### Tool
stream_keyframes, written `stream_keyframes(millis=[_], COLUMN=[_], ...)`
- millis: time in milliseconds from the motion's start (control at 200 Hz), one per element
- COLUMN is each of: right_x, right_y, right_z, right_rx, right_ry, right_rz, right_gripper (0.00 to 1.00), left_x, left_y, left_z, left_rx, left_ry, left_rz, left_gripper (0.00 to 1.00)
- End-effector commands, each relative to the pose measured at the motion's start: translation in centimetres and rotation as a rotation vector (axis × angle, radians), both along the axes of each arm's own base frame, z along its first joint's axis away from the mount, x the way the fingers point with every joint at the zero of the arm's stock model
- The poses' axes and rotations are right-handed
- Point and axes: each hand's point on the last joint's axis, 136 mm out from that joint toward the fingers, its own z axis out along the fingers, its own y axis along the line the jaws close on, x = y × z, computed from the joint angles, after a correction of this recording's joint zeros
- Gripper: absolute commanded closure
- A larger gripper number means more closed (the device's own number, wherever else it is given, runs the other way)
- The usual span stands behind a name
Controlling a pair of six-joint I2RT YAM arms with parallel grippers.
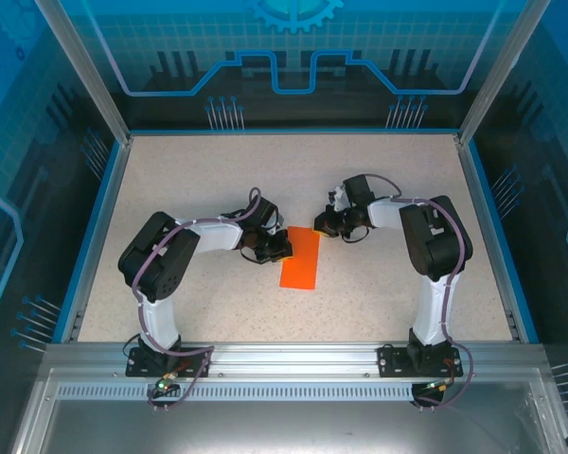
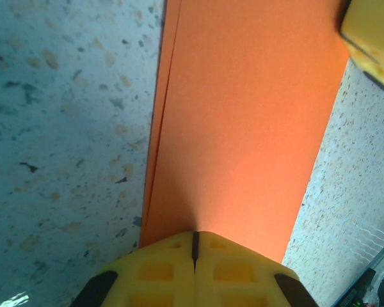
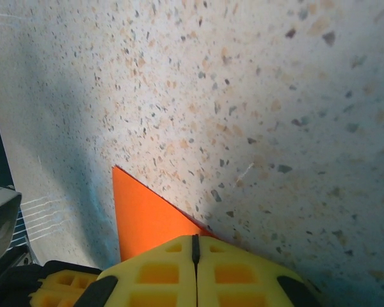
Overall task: Fold a paper plane with a square sheet of paper (pick it up from the middle)
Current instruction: Fold the square sheet of paper in half at the center of the table.
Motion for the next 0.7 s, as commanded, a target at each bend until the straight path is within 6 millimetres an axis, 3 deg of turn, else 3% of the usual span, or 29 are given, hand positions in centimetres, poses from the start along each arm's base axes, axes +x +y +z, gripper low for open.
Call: stream_keyframes(millis=[0,400,695], right_x=[1.0,0.0,0.1], right_y=[-0.5,-1.3,-2.4], right_z=[1.3,-2.8,-0.6], right_rx=[0.013,-0.031,-0.129], right_ry=[-0.016,0.072,0.121], right_rz=[-0.008,-0.035,-0.046], right_gripper=[0.94,0.94,0.95], left_x=[-4.1,-4.1,-4.1], left_y=[4.1,4.0,4.0], left_z=[-5.9,-5.9,-5.9], left_rx=[0.237,0.237,0.238], left_ry=[0.158,0.159,0.16], left_rz=[0.006,0.003,0.001], left_gripper=[1.0,1.0,1.0])
